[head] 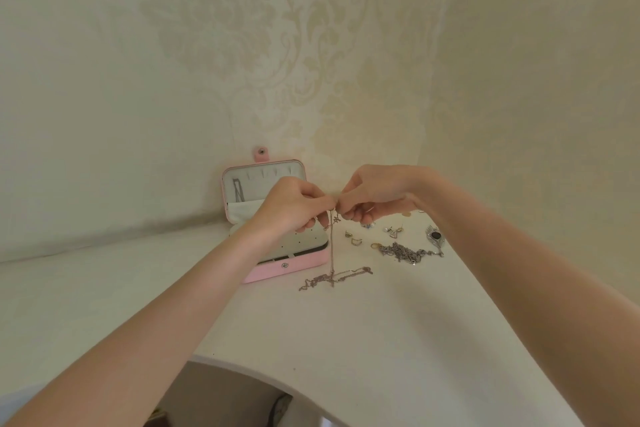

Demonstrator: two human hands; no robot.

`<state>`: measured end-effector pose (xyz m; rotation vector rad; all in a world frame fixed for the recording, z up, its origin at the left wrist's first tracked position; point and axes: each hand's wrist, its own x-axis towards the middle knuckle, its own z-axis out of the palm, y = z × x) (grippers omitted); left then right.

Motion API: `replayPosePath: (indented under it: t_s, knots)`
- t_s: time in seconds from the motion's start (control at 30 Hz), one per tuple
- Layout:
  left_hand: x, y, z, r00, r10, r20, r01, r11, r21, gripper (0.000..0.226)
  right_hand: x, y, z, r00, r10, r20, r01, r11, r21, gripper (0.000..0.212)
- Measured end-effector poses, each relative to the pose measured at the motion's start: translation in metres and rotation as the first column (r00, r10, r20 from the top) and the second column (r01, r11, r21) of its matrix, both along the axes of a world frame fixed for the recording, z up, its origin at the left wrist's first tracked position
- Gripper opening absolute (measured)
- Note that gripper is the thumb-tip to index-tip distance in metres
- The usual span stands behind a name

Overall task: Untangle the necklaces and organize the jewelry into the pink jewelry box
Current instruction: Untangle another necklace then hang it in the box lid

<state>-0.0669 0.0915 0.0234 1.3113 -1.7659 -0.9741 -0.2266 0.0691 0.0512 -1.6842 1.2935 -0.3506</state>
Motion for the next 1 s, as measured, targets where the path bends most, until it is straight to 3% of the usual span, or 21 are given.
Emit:
replayPosePath:
  t_s: [0.07, 0.23, 0.3, 0.37, 0.57, 0.67, 0.87, 1.0]
  knots:
    - [0.001, 0.002, 0.001, 0.999, -0.043, 0.024, 0.043, 0.999, -0.010, 0.013, -0.004, 0.002, 0.002, 0.998, 0.039, -0.039, -0.039, 0.999, 0.004, 0.022]
    - [0.000, 0.009, 0.000, 0.943, -0.160, 0.290, 0.187, 0.980, -0.067, 0.008, -0.005, 0.006, 0.001, 0.976, 0.117, -0.184, -0.111, 0.993, 0.042, 0.024]
    - [0.000, 0.011, -0.002, 0.931, -0.168, 0.323, 0.201, 0.977, -0.070, 0.007, -0.004, 0.006, -0.001, 0.967, 0.128, -0.221, -0.120, 0.992, 0.049, 0.024]
    - [0.001, 0.011, -0.004, 0.950, -0.184, 0.252, 0.195, 0.981, -0.020, 0.008, -0.004, 0.006, 0.000, 0.964, 0.140, -0.227, -0.133, 0.990, 0.049, 0.024]
    - [0.005, 0.007, -0.009, 0.969, -0.101, -0.224, 0.180, 0.912, 0.368, 0.013, -0.008, 0.006, 0.006, 0.971, 0.160, -0.180, -0.158, 0.987, 0.022, 0.023]
    - [0.008, 0.006, -0.012, 0.955, -0.067, -0.290, 0.195, 0.876, 0.441, 0.011, -0.011, 0.006, 0.005, 0.973, 0.156, -0.167, -0.157, 0.988, 0.008, 0.021]
    - [0.006, 0.012, -0.010, 0.990, -0.131, 0.051, 0.121, 0.977, 0.174, 0.011, -0.013, 0.004, -0.002, 0.973, 0.171, -0.153, -0.172, 0.985, 0.010, 0.021]
    - [0.005, 0.012, -0.009, 0.995, -0.098, -0.012, 0.098, 0.992, 0.081, 0.007, -0.017, 0.005, -0.006, 0.985, 0.156, -0.071, -0.157, 0.988, -0.009, 0.022]
